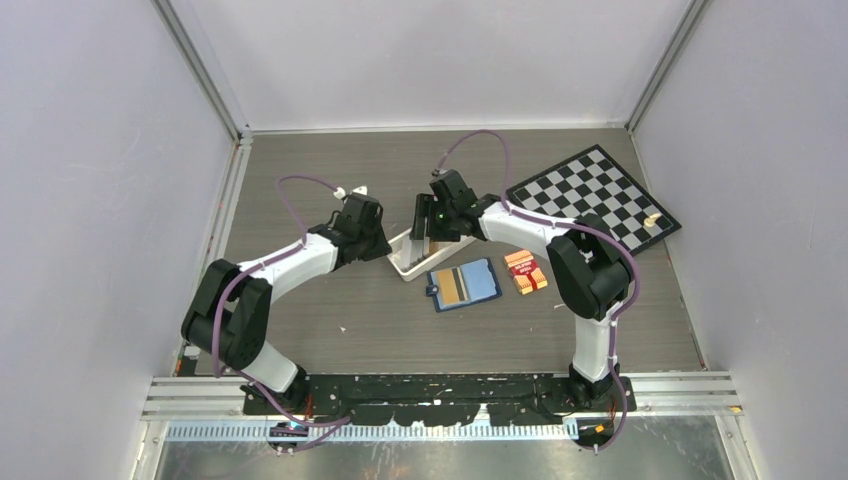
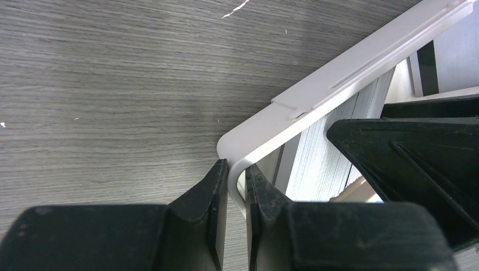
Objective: Put the credit cards into the card holder
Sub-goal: Pick up the credit card from the storage box.
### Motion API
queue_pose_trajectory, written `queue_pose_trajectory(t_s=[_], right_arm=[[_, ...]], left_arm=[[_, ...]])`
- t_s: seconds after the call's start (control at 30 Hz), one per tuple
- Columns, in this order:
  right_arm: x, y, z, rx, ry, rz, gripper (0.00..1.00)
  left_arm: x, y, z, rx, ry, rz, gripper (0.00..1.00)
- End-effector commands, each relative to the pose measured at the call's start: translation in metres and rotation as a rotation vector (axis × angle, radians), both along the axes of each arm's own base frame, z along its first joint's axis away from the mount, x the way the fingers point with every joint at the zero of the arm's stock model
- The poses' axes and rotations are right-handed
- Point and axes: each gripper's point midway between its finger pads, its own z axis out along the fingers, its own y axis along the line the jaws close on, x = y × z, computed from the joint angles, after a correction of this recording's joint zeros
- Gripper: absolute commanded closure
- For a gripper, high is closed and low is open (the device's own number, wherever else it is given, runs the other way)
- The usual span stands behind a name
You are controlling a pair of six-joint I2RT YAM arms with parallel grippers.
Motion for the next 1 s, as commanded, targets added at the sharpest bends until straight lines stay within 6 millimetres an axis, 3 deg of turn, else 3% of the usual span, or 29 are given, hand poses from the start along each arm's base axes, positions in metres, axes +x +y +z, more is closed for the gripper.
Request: queue_pose_trajectory(t_s=[0.0, 0.43, 0.67, 0.97], right_arm=[[0.005, 0.025, 0.039, 0.112, -0.062, 0.018, 0.35], [0.001, 0.022, 0.051, 0.129, -0.077, 0.010, 0.43], [0.000, 0.021, 0.054, 0.132, -0.080, 0.008, 0.52], [-0.001, 0.020, 0.044, 0.108, -0.062, 0.017, 0.82]], left_arm=[[0.006, -0.011, 0.028, -0.054, -0.080, -0.037, 0.91], [0.006, -0.011, 0.026, -0.049, -0.072, -0.039, 0.91], [0.006, -0.011, 0.025, -0.047, -0.070, -0.041, 0.91], [0.005, -0.011, 0.025, -0.045, -0.067, -0.042, 0.91]])
